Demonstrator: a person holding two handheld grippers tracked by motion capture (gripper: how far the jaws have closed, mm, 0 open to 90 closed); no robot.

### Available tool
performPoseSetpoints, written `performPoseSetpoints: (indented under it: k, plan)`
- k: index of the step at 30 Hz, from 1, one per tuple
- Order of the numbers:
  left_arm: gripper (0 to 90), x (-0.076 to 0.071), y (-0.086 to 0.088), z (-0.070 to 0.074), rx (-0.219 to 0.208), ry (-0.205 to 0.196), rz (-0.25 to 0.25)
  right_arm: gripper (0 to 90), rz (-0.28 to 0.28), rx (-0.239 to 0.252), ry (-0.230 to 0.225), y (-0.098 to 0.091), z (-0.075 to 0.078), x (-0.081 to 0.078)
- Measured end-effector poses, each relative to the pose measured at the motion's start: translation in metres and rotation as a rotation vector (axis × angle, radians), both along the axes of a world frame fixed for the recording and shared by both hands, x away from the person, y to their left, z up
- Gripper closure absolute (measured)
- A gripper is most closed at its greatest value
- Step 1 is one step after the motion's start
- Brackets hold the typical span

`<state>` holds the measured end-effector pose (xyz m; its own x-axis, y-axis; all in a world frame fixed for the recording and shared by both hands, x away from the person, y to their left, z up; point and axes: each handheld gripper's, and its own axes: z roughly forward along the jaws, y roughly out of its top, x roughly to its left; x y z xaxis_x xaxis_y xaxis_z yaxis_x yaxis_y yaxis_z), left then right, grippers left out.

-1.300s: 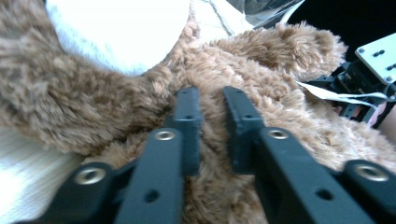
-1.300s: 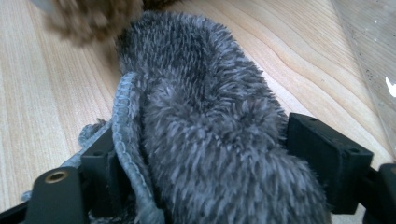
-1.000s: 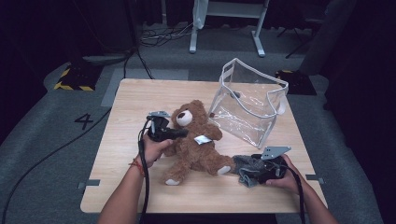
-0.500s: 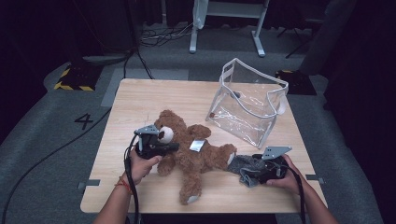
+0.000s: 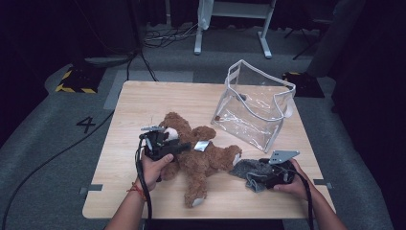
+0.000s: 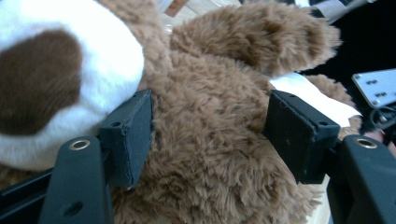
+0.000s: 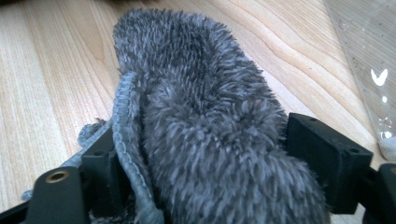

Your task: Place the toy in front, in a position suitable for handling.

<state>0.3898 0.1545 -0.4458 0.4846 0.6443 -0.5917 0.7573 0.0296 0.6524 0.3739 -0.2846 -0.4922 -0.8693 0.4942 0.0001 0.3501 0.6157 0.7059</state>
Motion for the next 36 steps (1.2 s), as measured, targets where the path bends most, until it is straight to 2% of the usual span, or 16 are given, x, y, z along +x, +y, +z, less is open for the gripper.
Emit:
performPoseSetpoints:
  k: [2, 5, 6, 7, 8, 10, 11, 12, 17, 20, 23, 27, 30, 34, 35, 36]
  plan:
    - [32.3, -0.006, 0.001, 0.002, 0.047, -0.002, 0.017, 21.3, -0.001, -0.002, 0.000, 0.000, 0.000, 0.000]
    - [29.5, -0.011, 0.006, 0.002, 0.039, 0.012, 0.032, 21.3, -0.001, -0.001, -0.001, 0.000, 0.000, 0.000]
    - [28.0, -0.013, 0.008, 0.000, 0.037, 0.042, 0.047, 21.3, 0.000, 0.001, 0.000, -0.001, 0.000, 0.000]
    - [27.7, -0.013, 0.008, 0.000, 0.037, 0.042, 0.047, 21.3, 0.001, 0.000, 0.001, -0.001, 0.000, 0.000]
    - [25.1, -0.012, 0.006, -0.005, 0.045, 0.089, 0.069, 21.3, 0.000, -0.001, 0.003, 0.000, 0.000, 0.000]
    - [18.4, -0.008, 0.006, -0.011, 0.003, 0.118, 0.105, 21.2, -0.001, -0.005, 0.005, 0.000, 0.000, 0.000]
    - [17.7, -0.008, 0.006, -0.011, 0.003, 0.118, 0.105, 21.2, -0.001, -0.005, 0.005, 0.000, 0.000, 0.000]
    - [17.6, -0.003, 0.005, -0.012, -0.039, 0.119, 0.134, 21.1, -0.001, -0.006, 0.004, 0.000, 0.000, 0.000]
    - [14.8, 0.008, -0.003, -0.016, -0.077, 0.148, 0.166, 20.6, -0.002, -0.004, 0.005, 0.001, 0.000, 0.001]
    - [11.4, 0.017, -0.010, -0.025, -0.123, 0.160, 0.127, 20.6, 0.002, 0.007, 0.003, 0.000, -0.001, 0.001]
    - [11.0, 0.021, -0.012, -0.028, -0.123, 0.150, 0.097, 20.6, 0.002, 0.009, 0.006, -0.001, -0.001, 0.001]
    - [10.1, 0.028, -0.018, -0.035, -0.154, 0.154, 0.052, 20.6, 0.001, 0.008, 0.006, -0.001, -0.001, 0.001]
    - [10.8, 0.031, -0.019, -0.037, -0.153, 0.129, -0.012, 20.6, 0.002, 0.012, 0.007, -0.001, -0.002, 0.001]
    - [14.6, 0.029, -0.020, -0.029, -0.144, 0.108, -0.045, 20.5, 0.003, 0.013, 0.005, -0.001, -0.002, 0.001]
    - [14.3, 0.028, -0.024, -0.020, -0.117, 0.088, -0.054, 20.5, 0.001, 0.017, 0.004, -0.001, -0.002, 0.001]
    - [13.8, 0.029, -0.028, -0.017, -0.100, 0.094, -0.054, 20.5, 0.002, 0.018, 0.004, -0.002, -0.002, 0.001]
